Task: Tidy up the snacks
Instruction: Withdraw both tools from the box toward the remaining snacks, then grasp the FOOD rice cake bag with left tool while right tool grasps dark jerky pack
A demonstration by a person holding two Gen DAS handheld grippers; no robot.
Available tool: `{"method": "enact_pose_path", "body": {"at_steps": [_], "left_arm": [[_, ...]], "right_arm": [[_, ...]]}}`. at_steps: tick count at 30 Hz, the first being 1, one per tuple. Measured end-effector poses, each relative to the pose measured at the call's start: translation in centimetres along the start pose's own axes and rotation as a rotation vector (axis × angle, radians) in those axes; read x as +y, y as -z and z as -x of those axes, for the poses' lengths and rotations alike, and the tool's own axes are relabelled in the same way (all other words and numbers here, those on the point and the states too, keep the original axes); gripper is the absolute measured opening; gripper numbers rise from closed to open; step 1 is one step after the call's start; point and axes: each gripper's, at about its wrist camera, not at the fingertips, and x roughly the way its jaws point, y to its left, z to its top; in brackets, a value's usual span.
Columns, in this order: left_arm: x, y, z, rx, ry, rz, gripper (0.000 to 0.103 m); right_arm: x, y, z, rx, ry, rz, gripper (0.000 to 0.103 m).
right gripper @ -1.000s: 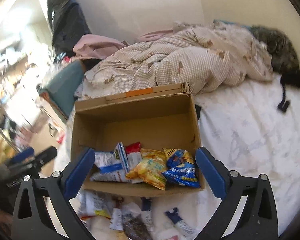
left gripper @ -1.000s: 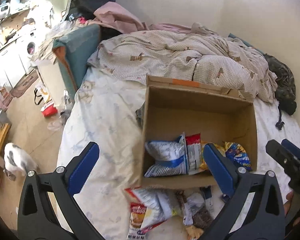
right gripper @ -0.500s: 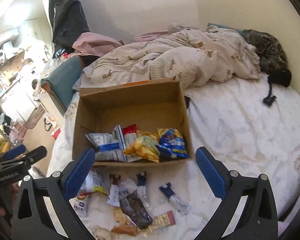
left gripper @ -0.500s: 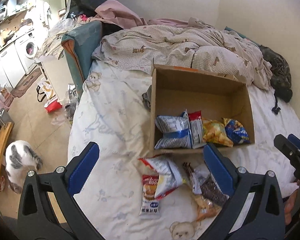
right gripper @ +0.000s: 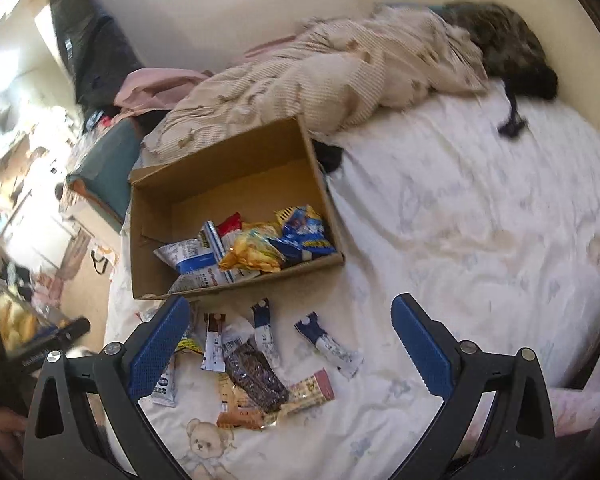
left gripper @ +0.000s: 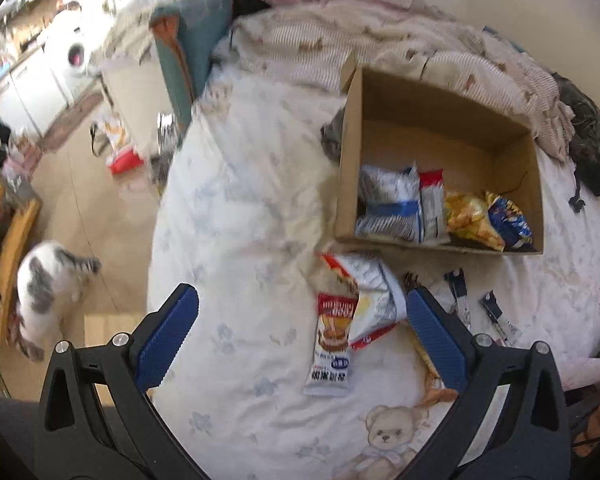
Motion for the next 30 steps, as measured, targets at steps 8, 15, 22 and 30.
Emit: {"method": "enact_pose_path", "body": {"at_steps": [8, 15, 22, 30], "left_arm": [[-0.6, 2.6, -6.6, 0.276, 0.013, 0.033, 0.103], [-4.7, 4.8, -10.5, 0.358, -0.019, -0.152, 0.097], [-4.9, 5.3, -12.6, 0.437, -0.035, -0.13, 0.045], [-3.8, 6.5, -10.4, 0.48, 0.004, -0.101, 0.028]], "right_arm": [[-0.7, 0.0, -1.6, 0.06, 0.019, -0.048, 0.103], [-1.2, 0.4, -3.9, 0.156, 0.048, -0.055, 0.103], [-1.4, 0.7, -5.1, 0.205, 0.059, -0.053, 0.103], [0.0, 1.5, -7.1, 0.293, 0.054, 0.033, 0.103]]}}
